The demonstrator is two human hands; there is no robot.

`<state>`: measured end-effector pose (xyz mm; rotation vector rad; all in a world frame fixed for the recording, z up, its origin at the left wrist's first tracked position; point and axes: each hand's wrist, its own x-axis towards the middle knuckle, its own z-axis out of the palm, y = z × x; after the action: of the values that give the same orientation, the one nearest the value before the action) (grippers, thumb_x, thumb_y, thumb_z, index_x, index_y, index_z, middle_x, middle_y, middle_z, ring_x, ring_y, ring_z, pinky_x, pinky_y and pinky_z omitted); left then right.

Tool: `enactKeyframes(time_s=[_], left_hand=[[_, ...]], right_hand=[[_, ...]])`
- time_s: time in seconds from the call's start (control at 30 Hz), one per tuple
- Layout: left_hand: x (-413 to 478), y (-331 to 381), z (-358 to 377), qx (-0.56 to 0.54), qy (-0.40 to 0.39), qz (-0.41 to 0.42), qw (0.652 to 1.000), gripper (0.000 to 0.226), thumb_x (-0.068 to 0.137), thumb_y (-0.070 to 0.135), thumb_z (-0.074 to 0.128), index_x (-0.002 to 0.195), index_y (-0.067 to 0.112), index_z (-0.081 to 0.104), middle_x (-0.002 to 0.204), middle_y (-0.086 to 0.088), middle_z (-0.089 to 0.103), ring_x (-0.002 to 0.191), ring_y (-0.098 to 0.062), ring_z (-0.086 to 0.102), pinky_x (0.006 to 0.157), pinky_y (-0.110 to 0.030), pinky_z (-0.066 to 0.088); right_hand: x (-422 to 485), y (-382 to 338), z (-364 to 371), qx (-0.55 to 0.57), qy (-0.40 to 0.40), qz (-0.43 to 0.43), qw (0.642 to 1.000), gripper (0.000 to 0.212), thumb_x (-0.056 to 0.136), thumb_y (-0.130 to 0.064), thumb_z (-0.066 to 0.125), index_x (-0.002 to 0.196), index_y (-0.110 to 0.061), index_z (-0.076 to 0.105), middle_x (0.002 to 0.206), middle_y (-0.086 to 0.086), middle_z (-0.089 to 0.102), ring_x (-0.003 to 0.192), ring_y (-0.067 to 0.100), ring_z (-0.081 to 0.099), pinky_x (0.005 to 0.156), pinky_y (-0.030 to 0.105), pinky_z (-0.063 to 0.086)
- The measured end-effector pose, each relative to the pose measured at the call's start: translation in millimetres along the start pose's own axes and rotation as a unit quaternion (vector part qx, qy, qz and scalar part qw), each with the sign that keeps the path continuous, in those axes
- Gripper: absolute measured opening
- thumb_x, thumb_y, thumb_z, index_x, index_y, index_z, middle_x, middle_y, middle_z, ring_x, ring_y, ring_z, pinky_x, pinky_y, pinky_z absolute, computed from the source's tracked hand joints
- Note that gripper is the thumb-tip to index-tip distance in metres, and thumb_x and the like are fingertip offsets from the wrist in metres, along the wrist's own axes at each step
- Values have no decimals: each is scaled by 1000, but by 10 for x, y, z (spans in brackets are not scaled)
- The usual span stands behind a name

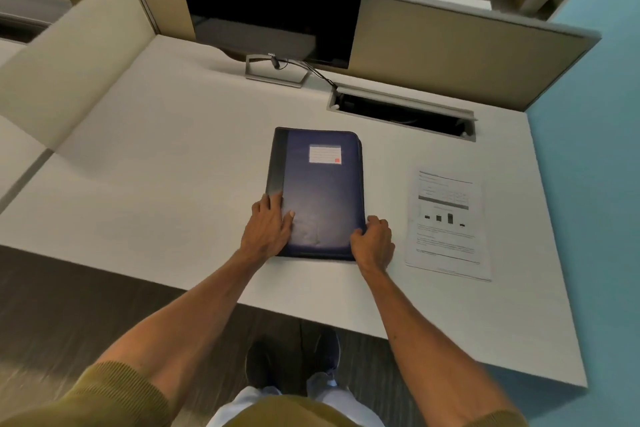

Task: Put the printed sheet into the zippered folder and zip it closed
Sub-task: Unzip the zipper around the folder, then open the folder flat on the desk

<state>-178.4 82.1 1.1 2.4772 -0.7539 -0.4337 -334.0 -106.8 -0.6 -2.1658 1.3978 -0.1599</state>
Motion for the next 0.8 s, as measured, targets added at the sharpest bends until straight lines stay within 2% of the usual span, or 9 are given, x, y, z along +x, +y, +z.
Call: enactKeyframes(time_s=[0.17,0.33,0.43,0.53,0.6,0.7,0.8], left_hand=[[80,-8,-20,25,-14,22,999,53,109,50,46,154,26,32,159,-11,40,144,-38,42,100,-52,56],[176,23,-114,36,-13,12,999,52,108,52,44,152,24,38,152,-13,48,136,-36,50,98,-52,57],[245,17,-224,49,12,12,999,47,108,54,40,142,22,47,142,-13,58,121,-33,60,96,-48,58],[295,-7,-298,56,31,36,997,43,109,55,38,132,22,54,133,-9,63,112,-29,61,94,-45,57],[321,46,-355,39,37,60,997,47,107,61,34,132,27,54,136,-4,62,115,-27,60,95,-43,56],[410,201,-526,-18,43,92,995,55,107,68,26,141,32,51,144,-1,60,122,-26,60,100,-45,55],[591,372,-849,-76,59,94,991,57,108,71,25,147,35,47,148,-1,58,125,-24,61,102,-49,55]], right_hand=[[38,-73,-20,31,32,44,998,22,97,-31,67,111,-14,67,112,7,66,99,28,67,88,43,57],[131,-99,-74,56,45,120,990,29,97,-44,63,96,-15,67,96,4,71,82,26,66,77,39,57],[208,-203,-204,137,45,123,982,36,100,-45,60,82,-15,67,79,2,69,74,24,64,68,34,50],[331,-363,-365,302,18,57,951,55,102,-49,58,60,-14,58,62,4,63,60,21,57,62,35,45],[325,-567,-520,396,-4,4,918,62,105,-47,55,62,-2,58,62,11,59,59,23,54,60,33,47],[220,-1007,-714,468,-5,-88,880,65,110,-36,49,66,11,58,63,25,57,56,26,55,56,29,52],[51,-1452,-682,486,-14,-157,859,65,108,-40,46,66,7,60,65,26,59,57,35,57,56,40,54]])
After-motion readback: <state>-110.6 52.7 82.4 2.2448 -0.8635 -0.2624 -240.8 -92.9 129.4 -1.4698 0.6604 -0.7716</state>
